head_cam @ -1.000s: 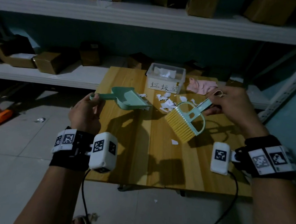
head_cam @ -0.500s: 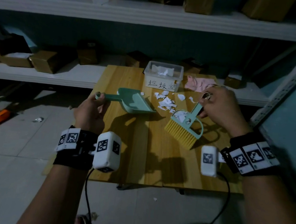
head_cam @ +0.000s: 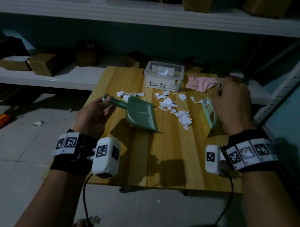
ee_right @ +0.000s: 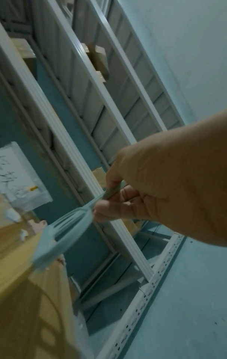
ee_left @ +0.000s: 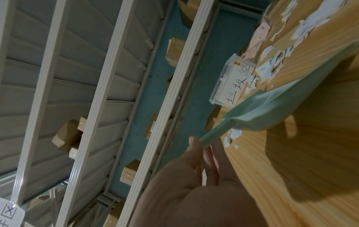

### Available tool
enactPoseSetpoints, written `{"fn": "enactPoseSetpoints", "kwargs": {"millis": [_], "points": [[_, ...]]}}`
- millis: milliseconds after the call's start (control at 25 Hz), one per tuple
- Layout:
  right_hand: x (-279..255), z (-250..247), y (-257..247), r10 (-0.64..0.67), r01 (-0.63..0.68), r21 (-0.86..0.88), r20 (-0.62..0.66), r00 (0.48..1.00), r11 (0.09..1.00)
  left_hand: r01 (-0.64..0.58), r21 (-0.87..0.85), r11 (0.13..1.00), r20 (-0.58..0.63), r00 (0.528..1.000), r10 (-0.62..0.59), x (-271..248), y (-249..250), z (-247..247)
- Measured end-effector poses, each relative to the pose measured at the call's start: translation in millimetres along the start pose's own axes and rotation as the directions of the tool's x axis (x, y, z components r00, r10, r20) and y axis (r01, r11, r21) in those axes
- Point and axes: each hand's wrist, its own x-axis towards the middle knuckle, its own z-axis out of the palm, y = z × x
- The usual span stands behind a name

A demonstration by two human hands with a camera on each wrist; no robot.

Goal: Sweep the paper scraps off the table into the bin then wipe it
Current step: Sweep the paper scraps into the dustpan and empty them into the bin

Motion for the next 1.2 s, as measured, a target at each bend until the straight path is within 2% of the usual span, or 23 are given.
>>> {"fn": "enactPoseSetpoints", "kwargs": {"millis": [160,320,480,640,720,840,1000,1200], "points": [[-4.0,7.3,-8.1,0.014,-0.019,0.097,0.046,0.999,0.995,-0.004,0.025,1.0,-0.009,1.0,0.004,-4.8,-3.8,7.9],[-8.6,11.6,-11.2,0.024,-0.037,0.073,0.167,0.986,0.997,0.029,0.04,0.999,-0.008,1.0,-0.029,-6.1,-7.7,12.9],[-11.6,21.8,-26.1,-0.032,0.01,0.095,0.226,0.974,0.995,0.055,0.061,0.997,0.012,0.998,-0.056,-5.0,-18.3,18.0],[-14.5,31.4,-42.2,-0.119,0.05,0.256,0.262,0.958,0.965,0.051,0.066,0.997,0.025,0.998,-0.053,-5.4,-31.1,29.2],[-15.1,32.4,-47.5,-0.124,0.036,0.3,0.277,0.953,0.953,0.046,0.057,0.997,0.017,0.999,-0.047,-4.7,-34.7,32.4],[-13.3,30.9,-48.8,-0.111,0.018,0.36,0.239,0.965,0.933,0.051,0.048,0.998,0.011,0.999,-0.052,-2.2,-34.7,31.7],[-8.4,19.6,-39.3,0.007,-0.051,0.409,0.109,0.994,0.911,0.064,0.037,0.997,0.006,0.998,-0.064,-1.9,-32.0,28.8],[-1.8,8.9,-16.7,0.133,-0.138,0.391,0.041,0.99,0.91,0.067,0.001,0.998,-0.03,0.997,-0.067,0.6,-22.6,22.7]]}}
